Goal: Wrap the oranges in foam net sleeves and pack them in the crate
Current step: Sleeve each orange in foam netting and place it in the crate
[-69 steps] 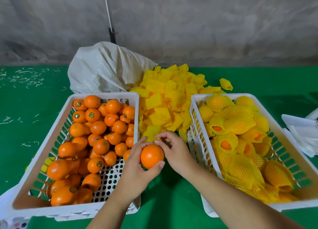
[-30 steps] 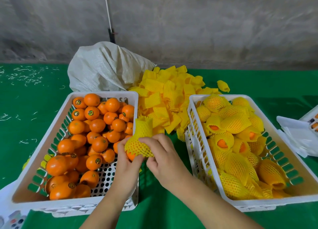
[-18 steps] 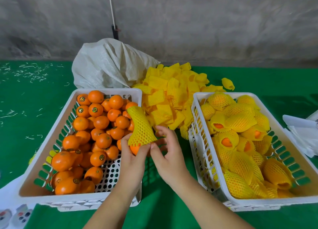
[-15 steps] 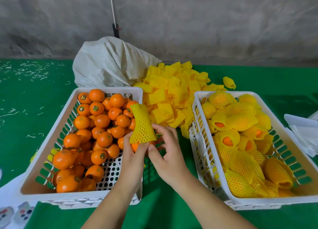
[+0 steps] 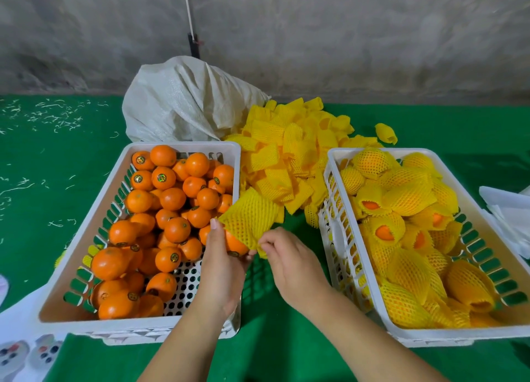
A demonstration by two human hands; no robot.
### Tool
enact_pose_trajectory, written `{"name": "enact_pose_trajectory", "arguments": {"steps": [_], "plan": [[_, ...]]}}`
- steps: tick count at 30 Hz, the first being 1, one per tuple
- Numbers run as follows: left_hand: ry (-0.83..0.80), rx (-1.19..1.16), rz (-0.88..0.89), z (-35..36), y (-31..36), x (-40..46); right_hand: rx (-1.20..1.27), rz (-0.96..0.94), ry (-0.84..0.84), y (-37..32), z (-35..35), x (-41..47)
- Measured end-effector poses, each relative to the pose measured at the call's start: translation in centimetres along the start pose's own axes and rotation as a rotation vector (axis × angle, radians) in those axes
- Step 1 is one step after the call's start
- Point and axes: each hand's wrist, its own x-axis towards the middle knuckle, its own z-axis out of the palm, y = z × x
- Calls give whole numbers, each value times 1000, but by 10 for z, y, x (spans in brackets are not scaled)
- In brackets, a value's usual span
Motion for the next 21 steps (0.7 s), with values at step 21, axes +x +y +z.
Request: {"name": "enact_pose_trajectory", "arguments": {"steps": [21], "plan": [[129,300,418,-16,-17,-8,221,231,76,-13,-3,12]]}}
